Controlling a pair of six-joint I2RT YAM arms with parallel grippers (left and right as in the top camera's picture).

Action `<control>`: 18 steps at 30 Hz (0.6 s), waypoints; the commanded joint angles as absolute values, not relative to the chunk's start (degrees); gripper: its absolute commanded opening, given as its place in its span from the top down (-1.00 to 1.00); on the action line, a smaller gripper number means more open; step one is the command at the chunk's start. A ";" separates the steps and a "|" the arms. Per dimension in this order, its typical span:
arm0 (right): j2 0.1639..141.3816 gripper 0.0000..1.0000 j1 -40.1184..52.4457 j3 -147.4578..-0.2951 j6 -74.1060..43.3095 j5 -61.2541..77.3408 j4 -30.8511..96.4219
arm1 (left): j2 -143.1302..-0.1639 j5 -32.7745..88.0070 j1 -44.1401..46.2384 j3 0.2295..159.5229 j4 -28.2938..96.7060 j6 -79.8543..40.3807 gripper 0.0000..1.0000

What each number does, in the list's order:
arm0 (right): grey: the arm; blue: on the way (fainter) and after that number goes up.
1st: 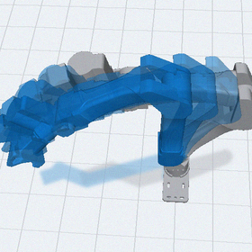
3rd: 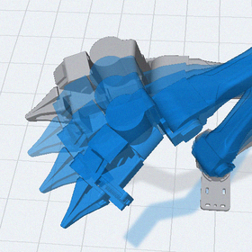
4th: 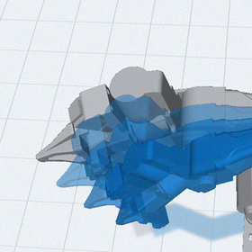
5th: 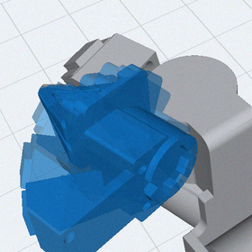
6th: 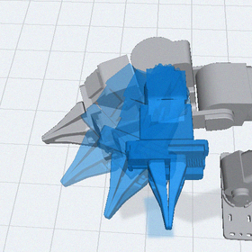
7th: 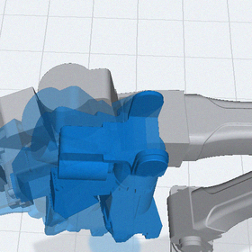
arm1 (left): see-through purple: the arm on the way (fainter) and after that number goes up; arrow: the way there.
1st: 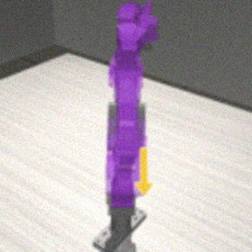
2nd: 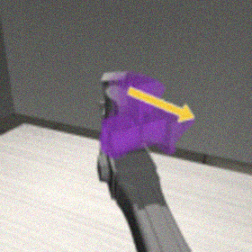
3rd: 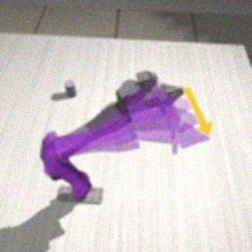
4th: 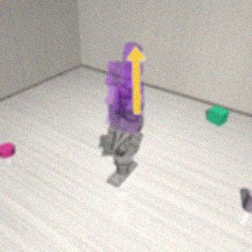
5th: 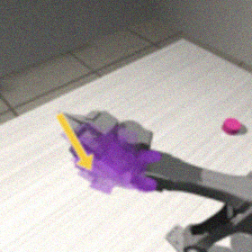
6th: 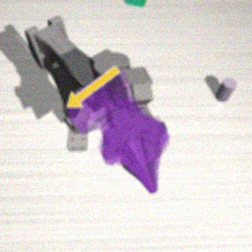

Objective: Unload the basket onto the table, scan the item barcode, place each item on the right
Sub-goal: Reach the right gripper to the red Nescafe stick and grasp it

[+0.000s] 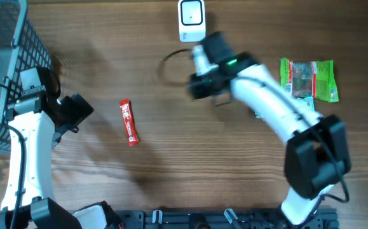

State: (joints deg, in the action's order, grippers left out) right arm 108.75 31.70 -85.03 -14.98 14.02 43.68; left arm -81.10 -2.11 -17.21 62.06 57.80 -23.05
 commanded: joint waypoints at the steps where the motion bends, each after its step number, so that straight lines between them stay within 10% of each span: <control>1: 111.44 -0.23 42.37 -84.73 -19.94 15.03 34.44 | -80.47 -2.46 -17.54 61.91 57.80 -23.59 -1.00; 9: 124.29 -0.24 60.18 -84.73 -19.44 -6.85 18.68 | -80.47 -2.46 -17.54 61.91 57.80 -23.59 -1.00; 18: 126.41 0.63 58.28 -84.75 -19.66 -15.00 22.92 | -80.47 -2.46 -17.54 61.91 57.82 -23.59 -1.00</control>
